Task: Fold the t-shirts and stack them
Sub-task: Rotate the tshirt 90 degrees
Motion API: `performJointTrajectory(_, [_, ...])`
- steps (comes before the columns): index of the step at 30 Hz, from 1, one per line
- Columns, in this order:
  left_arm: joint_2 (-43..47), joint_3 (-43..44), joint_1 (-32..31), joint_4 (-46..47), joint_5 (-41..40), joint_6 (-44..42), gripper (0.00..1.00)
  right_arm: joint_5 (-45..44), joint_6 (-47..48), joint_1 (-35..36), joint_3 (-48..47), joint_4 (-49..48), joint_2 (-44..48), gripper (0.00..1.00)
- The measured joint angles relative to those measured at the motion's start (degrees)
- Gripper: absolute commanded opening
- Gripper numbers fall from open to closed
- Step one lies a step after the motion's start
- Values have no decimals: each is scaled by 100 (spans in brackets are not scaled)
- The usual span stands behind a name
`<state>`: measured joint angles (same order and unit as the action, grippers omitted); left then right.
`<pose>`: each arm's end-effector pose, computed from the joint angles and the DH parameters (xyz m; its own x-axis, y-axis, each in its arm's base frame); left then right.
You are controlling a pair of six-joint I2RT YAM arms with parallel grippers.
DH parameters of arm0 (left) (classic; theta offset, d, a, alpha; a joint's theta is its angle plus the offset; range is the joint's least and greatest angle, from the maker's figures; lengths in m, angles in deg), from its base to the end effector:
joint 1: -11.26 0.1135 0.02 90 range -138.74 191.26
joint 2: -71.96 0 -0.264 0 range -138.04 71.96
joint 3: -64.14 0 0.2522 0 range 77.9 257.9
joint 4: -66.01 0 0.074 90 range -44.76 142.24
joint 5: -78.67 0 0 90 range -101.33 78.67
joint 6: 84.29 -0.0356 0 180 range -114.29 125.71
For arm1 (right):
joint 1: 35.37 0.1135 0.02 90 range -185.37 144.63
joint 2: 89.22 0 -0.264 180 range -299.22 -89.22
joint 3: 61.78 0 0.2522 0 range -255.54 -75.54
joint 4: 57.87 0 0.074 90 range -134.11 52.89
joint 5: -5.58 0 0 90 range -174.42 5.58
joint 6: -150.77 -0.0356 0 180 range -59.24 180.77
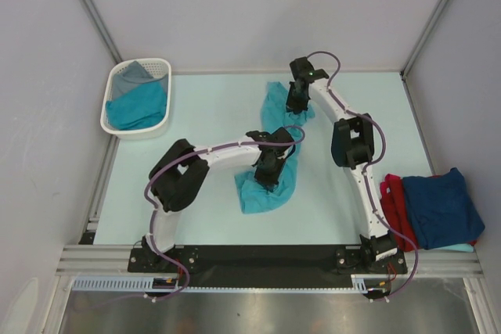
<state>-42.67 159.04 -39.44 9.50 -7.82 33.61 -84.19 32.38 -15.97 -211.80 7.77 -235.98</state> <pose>0.2475 -0.3059 0.1620 -0.9094 0.3737 -0.1824 0.4029 0.9005 -0.1639 0.5125 0.1806 0.1754 -0.8940 0.1893 -0.4062 0.1036 0.9692 0.2236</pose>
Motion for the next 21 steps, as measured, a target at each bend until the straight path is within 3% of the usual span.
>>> performJointTrajectory(18, [-387,525,-256,61,273,2,0,592,127,197,-328,-120,-186,0])
performJointTrajectory(21, [-382,525,-264,59,188,22,0,579,133,199,-328,-122,-186,18])
